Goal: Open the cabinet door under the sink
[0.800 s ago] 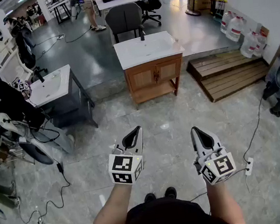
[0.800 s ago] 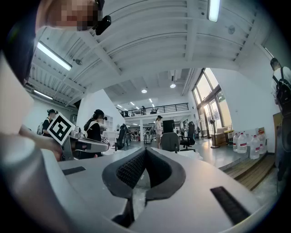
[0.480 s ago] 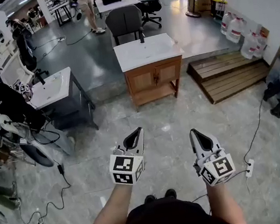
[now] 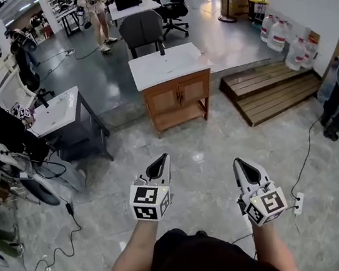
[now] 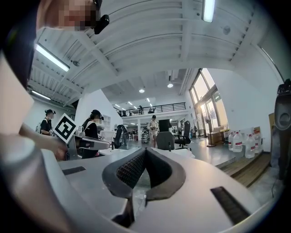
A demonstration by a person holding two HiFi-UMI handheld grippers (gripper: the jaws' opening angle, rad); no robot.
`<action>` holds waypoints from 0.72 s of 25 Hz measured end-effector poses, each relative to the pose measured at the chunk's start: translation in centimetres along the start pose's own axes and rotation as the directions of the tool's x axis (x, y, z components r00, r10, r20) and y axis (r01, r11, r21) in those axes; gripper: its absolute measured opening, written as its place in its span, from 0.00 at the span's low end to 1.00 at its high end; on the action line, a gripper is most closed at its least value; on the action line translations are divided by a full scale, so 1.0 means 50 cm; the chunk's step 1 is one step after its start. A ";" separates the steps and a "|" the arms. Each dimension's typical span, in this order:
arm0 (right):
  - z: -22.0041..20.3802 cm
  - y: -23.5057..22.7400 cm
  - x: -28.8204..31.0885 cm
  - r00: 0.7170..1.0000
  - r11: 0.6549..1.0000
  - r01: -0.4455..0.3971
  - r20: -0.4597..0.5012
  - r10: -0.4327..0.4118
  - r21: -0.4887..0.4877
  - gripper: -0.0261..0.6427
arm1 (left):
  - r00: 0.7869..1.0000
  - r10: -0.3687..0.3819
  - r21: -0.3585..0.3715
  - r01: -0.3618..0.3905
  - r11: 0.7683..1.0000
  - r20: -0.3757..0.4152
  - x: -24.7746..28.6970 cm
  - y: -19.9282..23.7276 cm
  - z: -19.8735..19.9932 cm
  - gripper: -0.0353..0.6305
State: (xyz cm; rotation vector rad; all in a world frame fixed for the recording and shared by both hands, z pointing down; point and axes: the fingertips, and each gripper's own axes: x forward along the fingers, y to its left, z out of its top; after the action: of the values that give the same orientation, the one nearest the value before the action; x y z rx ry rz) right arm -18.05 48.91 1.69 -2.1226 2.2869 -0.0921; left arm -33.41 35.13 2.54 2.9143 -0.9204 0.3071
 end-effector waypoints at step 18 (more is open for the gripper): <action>-0.052 -0.101 0.201 0.995 0.998 -0.040 -0.090 0.043 0.040 0.06 | 0.999 -0.055 -0.043 0.055 0.998 0.003 0.256 0.072 0.001 0.07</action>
State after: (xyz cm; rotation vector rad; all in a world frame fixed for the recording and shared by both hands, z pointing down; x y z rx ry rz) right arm -13.90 38.58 4.83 -2.0934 2.3566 -0.2348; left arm -25.25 24.99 5.20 2.8953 -0.8351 0.2781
